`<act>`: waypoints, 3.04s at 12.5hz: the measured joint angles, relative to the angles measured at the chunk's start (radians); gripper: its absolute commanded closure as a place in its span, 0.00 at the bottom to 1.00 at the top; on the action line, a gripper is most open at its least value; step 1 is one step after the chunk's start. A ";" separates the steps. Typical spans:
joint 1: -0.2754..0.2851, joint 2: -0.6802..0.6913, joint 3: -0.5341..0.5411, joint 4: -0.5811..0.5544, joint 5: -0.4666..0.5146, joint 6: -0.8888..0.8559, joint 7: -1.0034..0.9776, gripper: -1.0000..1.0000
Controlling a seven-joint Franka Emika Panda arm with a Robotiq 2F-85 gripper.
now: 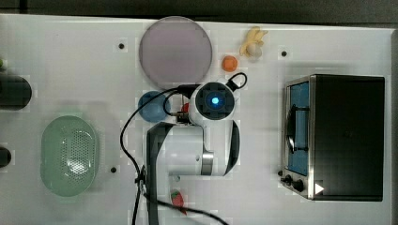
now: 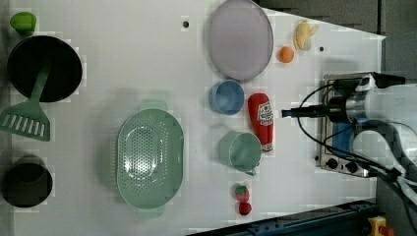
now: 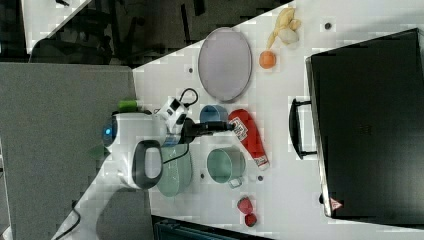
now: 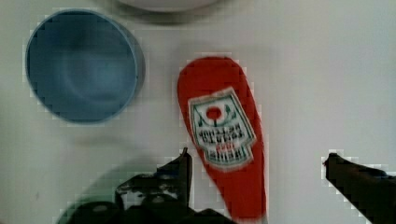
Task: Pick Ketchup from the table and place it in strainer.
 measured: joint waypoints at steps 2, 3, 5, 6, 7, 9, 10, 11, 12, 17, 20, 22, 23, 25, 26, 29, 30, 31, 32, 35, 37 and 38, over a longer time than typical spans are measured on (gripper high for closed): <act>0.008 0.048 0.005 -0.014 -0.006 0.102 -0.016 0.00; 0.016 0.064 -0.001 -0.031 -0.011 0.150 -0.023 0.00; 0.022 0.117 -0.010 -0.045 -0.011 0.225 -0.029 0.00; 0.023 0.144 -0.012 -0.059 -0.011 0.268 -0.034 0.00; 0.025 0.172 -0.013 -0.070 -0.011 0.300 -0.040 0.00; 0.022 0.213 -0.006 -0.092 -0.011 0.350 -0.043 0.04; 0.023 0.226 -0.003 -0.102 -0.011 0.360 -0.047 0.15; 0.024 0.235 -0.002 -0.104 -0.011 0.360 -0.047 0.28; 0.026 0.236 -0.002 -0.104 -0.013 0.360 -0.048 0.40; 0.024 0.162 -0.014 -0.117 -0.014 0.317 -0.048 0.42; 0.018 0.010 -0.007 -0.115 -0.007 0.107 -0.048 0.42; 0.019 -0.126 0.001 -0.076 -0.012 -0.099 -0.043 0.42; 0.016 -0.186 0.015 -0.039 -0.009 -0.193 -0.027 0.42; 0.010 -0.277 0.062 0.053 -0.010 -0.293 0.012 0.42; 0.011 -0.295 0.093 0.102 -0.009 -0.293 0.033 0.42; 0.029 -0.299 0.192 0.172 -0.006 -0.299 0.147 0.42; 0.040 -0.294 0.228 0.164 0.000 -0.303 0.204 0.42; 0.050 -0.281 0.266 0.156 0.000 -0.303 0.264 0.42; 0.059 -0.259 0.306 0.152 0.000 -0.303 0.326 0.42; 0.087 -0.169 0.439 0.137 -0.002 -0.224 0.519 0.42; 0.114 -0.089 0.513 0.137 -0.001 -0.146 0.641 0.42; 0.125 -0.051 0.542 0.135 0.004 -0.108 0.707 0.42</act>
